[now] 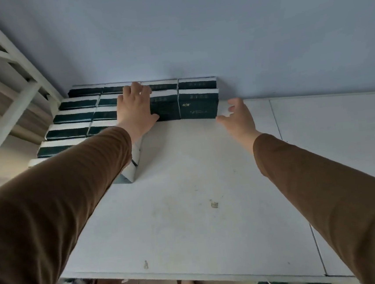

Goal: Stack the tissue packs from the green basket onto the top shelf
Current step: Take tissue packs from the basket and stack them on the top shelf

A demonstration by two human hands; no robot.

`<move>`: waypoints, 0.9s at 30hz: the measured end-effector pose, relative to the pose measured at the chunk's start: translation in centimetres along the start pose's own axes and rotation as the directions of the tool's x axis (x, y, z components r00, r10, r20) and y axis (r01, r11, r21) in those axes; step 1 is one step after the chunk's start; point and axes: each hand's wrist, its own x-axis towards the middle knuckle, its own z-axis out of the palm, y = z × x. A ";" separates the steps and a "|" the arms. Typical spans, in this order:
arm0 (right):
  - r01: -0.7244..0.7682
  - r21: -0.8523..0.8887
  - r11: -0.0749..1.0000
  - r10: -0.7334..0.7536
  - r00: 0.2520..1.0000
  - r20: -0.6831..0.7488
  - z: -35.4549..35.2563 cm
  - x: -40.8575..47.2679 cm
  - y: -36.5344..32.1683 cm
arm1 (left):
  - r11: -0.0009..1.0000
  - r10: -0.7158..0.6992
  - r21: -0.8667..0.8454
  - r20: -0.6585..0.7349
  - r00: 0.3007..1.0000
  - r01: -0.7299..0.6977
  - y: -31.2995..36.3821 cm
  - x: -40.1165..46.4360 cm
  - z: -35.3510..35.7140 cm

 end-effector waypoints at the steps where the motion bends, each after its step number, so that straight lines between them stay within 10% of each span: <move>1: 0.027 -0.020 0.999 -0.027 1.000 0.013 -1.2 -1.1 0.3 | 1.000 -0.013 -0.015 -0.012 1.000 0.013 1.0 -1.4 -0.4; 21: 0.527 -0.485 0.698 -0.526 0.837 0.151 -27.4 -31.9 18.7 | 0.953 0.013 -0.301 -0.021 1.000 -0.019 34.1 -39.0 -4.7; 27: 0.526 -0.547 0.652 -0.472 0.845 0.250 -35.6 -42.0 29.1 | 0.943 0.004 -0.334 0.044 0.999 0.011 44.0 -50.6 -3.4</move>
